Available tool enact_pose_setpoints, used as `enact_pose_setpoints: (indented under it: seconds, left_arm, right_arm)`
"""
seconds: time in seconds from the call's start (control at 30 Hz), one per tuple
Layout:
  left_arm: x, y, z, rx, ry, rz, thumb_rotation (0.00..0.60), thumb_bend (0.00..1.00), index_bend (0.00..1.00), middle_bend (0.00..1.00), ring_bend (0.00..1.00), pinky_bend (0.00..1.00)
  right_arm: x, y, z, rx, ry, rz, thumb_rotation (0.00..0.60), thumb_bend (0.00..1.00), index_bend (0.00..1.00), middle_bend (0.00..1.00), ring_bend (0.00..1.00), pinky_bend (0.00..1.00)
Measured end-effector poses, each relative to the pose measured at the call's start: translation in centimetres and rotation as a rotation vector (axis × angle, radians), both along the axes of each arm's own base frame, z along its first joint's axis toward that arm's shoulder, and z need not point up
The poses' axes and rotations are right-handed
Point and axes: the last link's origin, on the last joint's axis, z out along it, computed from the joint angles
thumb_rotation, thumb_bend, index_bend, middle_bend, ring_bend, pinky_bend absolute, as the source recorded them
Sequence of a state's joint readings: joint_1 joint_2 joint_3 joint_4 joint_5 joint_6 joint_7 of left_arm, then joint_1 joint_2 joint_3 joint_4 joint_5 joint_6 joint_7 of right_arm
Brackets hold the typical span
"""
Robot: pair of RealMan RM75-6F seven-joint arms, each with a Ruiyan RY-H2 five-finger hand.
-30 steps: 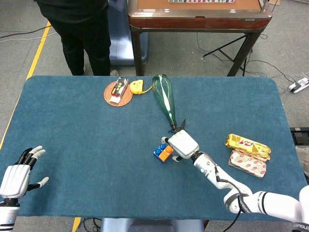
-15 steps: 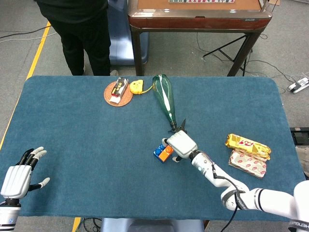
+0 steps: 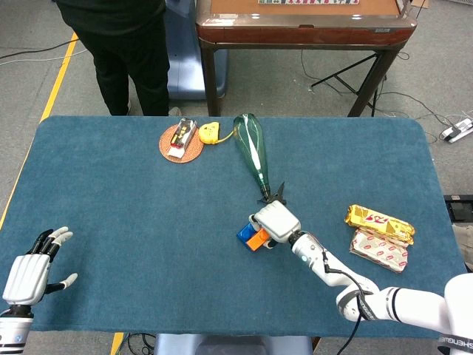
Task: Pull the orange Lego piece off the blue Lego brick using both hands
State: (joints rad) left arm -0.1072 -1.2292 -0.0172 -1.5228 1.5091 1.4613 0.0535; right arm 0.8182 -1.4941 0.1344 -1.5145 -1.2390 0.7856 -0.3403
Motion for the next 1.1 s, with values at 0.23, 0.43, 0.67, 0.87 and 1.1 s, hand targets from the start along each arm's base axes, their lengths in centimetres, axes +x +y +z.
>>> enact_pose_setpoints:
  seconds: [0.23, 0.43, 0.67, 0.87, 1.1]
  left_arm:
    - [0.1, 0.0, -0.1, -0.003, -0.002, -0.001, 0.6, 0.1, 0.23, 0.18, 0.12, 0.47]
    - [0.3, 0.1, -0.2, -0.002, -0.007, -0.009, 0.6, 0.1, 0.23, 0.18, 0.12, 0.48]
    - [1.4, 0.9, 0.1, 0.028, -0.057, -0.048, 0.6, 0.1, 0.19, 0.24, 0.26, 0.56]
    - [3.1, 2.1, 0.1, 0.021, -0.164, -0.089, 0.6, 0.1, 0.18, 0.45, 0.49, 0.69]
    - [6.5, 4.7, -0.1, -0.017, -0.304, -0.141, 0.6, 0.1, 0.21, 0.64, 0.6, 0.77]
  right_arm:
    - [-0.1, 0.1, 0.1, 0.0, -0.01, -0.001, 0.6, 0.4, 0.62, 1.0, 1.0, 1.0]
    - [0.1, 0.1, 0.5, -0.003, -0.031, 0.002, 0.6, 0.45, 0.62, 1.0, 1.0, 1.0]
    - [1.4, -0.2, 1.9, -0.031, -0.109, 0.018, 0.6, 0.45, 0.62, 1.0, 1.0, 1.0]
    - [2.7, -0.5, 3.3, -0.038, -0.194, 0.011, 0.6, 0.45, 0.63, 1.0, 1.0, 1.0]
    - [4.7, -1.5, 5.3, -0.034, -0.312, -0.011, 0.6, 0.45, 0.63, 1.0, 1.0, 1.0]
